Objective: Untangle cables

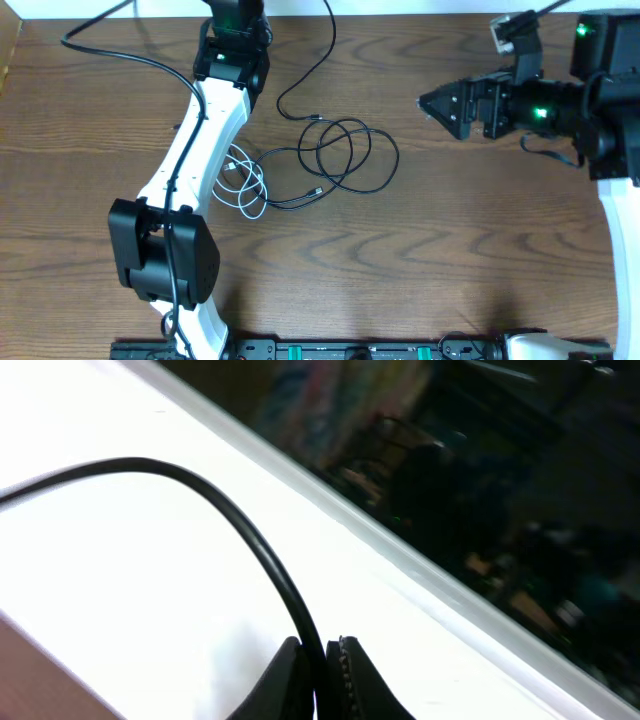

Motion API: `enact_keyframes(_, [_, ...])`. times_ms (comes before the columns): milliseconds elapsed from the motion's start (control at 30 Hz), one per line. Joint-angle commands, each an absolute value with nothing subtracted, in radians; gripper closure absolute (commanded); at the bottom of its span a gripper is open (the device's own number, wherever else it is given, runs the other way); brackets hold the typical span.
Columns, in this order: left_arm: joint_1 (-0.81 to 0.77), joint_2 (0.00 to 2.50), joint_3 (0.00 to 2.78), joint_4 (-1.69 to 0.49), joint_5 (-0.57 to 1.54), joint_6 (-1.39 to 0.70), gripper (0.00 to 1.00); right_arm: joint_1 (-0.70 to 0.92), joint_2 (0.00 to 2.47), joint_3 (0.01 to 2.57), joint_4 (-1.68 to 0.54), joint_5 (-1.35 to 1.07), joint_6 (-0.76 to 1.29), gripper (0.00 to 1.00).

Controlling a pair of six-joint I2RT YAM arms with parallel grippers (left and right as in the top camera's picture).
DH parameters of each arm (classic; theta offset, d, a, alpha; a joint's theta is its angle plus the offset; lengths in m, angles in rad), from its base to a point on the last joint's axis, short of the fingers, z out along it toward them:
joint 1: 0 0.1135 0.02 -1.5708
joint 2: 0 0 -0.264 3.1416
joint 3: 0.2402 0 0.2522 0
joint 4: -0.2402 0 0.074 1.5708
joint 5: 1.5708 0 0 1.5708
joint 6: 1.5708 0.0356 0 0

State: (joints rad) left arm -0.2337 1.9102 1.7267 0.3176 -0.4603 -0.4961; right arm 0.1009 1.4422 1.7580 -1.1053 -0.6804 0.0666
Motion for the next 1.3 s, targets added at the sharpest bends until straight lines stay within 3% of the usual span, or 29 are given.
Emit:
enact_keyframes(0, [-0.242, 1.875, 1.771, 0.327, -0.193, -0.476, 0.90, 0.121, 1.476, 1.752, -1.099, -0.687, 0.051, 0.01])
enact_keyframes(100, [-0.250, 1.875, 1.775, 0.323, -0.086, -0.502, 0.91, 0.134, 1.505, 1.752, -1.102, -0.688, 0.052, 0.01])
enact_keyframes(333, [-0.207, 1.931, 1.775, 0.241, -0.097, -0.436, 0.92, 0.157, 1.534, 1.752, -1.119, -0.687, 0.055, 0.01])
enact_keyframes(633, [0.078, 2.021, 1.775, 0.152, -0.100, -0.311, 0.91, 0.157, 1.534, 1.752, -1.199, -0.629, 0.047, 0.01])
enact_keyframes(667, [0.100, 2.028, 1.775, 0.128, -0.100, -0.295, 0.83, 0.157, 1.534, 1.752, -1.200, -0.620, 0.047, 0.01])
enact_keyframes(733, [0.150, 2.046, 1.775, 0.080, -0.100, -0.282, 0.50, 0.157, 1.534, 1.752, -1.198, -0.619, 0.047, 0.01])
enact_keyframes(867, [0.241, 2.068, 1.775, -0.015, -0.088, -0.281, 0.25, 0.157, 1.534, 1.752, -1.195, -0.619, 0.056, 0.01])
enact_keyframes(933, [0.283, 2.072, 1.775, -0.061, -0.086, -0.281, 0.07, 0.157, 1.534, 1.752, -1.198, -0.619, 0.059, 0.01])
enact_keyframes(1267, [0.380, 2.065, 1.775, -0.421, -0.085, -0.281, 0.06, 0.159, 1.534, 1.752, -1.206, -0.619, 0.059, 0.01])
